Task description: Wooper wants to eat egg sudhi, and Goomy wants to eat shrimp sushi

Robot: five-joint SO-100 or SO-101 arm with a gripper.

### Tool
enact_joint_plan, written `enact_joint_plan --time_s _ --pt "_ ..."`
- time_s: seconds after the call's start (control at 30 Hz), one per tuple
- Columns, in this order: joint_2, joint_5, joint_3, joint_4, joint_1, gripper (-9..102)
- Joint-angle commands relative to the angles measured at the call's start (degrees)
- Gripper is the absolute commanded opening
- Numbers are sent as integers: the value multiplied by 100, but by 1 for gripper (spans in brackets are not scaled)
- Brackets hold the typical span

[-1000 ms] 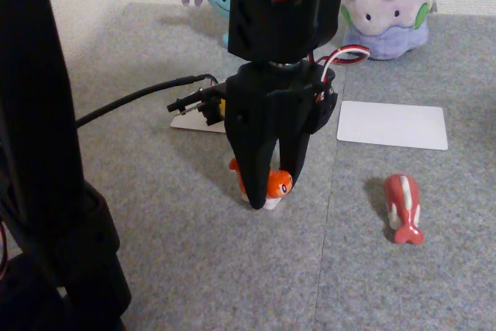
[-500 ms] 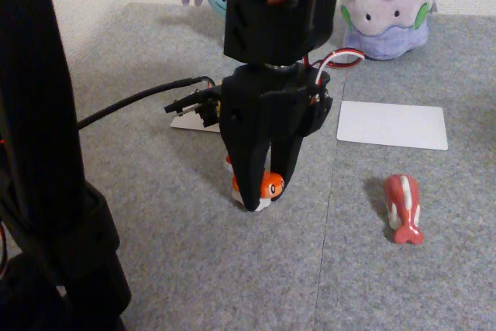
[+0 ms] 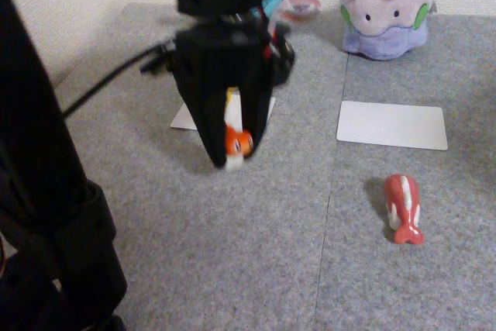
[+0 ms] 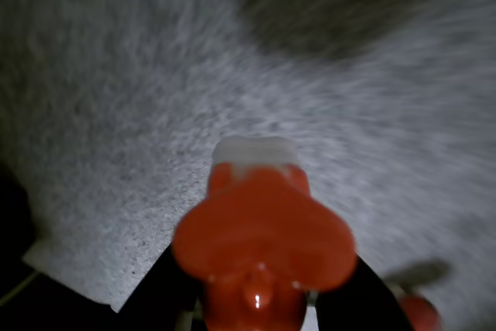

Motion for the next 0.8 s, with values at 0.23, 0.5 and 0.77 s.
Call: enact_joint_plan --time_s 0.23,0.5,0.77 --pt "1230 2109 -114 -281 -378 7" --pt "1274 3173 -132 -1116 -176 7" --pt "1230 3164 -308 -1854 316 7"
